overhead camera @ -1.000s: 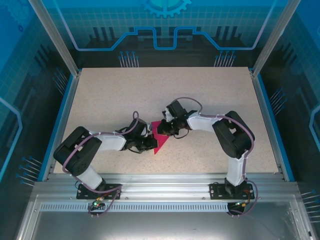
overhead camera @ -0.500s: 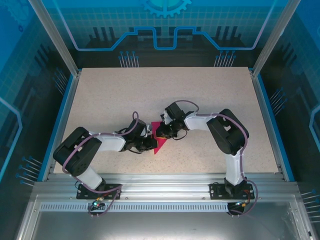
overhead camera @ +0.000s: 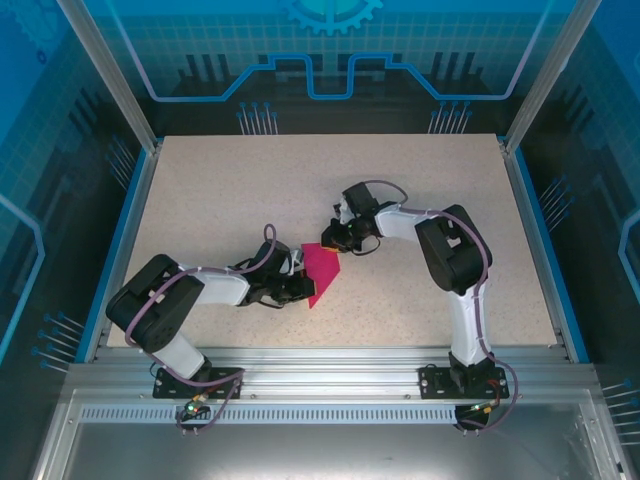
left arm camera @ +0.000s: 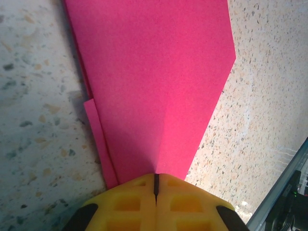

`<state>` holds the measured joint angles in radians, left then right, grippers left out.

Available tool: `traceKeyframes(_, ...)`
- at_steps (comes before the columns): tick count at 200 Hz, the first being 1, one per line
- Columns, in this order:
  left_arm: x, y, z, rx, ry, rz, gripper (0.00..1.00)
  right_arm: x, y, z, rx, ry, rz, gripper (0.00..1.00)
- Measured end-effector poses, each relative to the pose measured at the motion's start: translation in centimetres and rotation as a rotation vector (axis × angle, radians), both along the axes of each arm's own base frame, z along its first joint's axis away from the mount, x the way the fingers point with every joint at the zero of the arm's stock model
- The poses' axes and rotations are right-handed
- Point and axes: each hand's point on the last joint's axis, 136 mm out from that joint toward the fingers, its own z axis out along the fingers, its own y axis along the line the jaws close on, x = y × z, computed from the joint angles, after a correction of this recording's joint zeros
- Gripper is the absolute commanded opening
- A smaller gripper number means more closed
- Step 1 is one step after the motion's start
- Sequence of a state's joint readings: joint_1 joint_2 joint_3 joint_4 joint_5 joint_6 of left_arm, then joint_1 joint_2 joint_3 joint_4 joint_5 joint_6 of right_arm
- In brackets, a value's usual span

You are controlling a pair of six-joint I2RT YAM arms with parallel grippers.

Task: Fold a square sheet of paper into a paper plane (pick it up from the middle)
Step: Fourth fold the wing at the center of the table.

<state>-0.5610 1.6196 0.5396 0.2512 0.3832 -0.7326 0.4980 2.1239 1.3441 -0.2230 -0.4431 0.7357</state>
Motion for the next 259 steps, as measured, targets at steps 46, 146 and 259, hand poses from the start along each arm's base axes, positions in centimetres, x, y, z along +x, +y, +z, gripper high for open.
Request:
traceKeyframes(46,0.0,-0.1,0.1,-0.004,-0.002,-0.002,0.05,1.8,-1.1,0.4,-0.021,-0.036,-0.019,0.19)
traceKeyframes(146,-0.9,0.8,2.9,0.05,0.039,-0.004,0.25,-5.3,-3.9,3.2,-0.056,-0.091,-0.007,0.41)
traceKeyframes(259,3.5,1.5,2.9,0.148,0.03,0.058,0.16,-9.1,-1.3,2.1,0.016,-0.052,-0.007,0.47)
